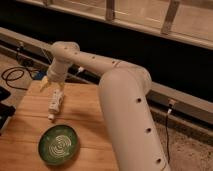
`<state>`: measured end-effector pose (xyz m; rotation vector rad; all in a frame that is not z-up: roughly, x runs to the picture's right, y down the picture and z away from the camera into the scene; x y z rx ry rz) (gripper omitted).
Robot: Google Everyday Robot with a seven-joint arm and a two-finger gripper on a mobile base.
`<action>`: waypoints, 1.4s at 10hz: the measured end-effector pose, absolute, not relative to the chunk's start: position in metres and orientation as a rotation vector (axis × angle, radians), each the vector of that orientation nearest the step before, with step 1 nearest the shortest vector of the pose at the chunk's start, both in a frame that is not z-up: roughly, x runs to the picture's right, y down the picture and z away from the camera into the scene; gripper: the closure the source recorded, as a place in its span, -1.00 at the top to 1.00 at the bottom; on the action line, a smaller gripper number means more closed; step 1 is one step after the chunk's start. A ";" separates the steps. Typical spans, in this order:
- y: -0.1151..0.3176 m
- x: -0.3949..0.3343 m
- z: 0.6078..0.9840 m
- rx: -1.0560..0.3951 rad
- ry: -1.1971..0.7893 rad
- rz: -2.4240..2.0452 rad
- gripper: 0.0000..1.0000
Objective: Place the bottle in the ceramic bowl
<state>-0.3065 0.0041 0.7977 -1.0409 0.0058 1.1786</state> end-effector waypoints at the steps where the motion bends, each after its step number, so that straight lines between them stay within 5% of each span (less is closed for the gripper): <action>1: 0.009 -0.313 0.809 -1.049 0.016 1.171 0.30; 6: 0.010 -0.339 0.840 -1.014 0.097 1.133 0.30; 10: -0.013 -0.303 0.813 -0.760 0.176 1.152 0.30; 14: -0.016 -0.298 0.810 -0.753 0.178 1.159 0.30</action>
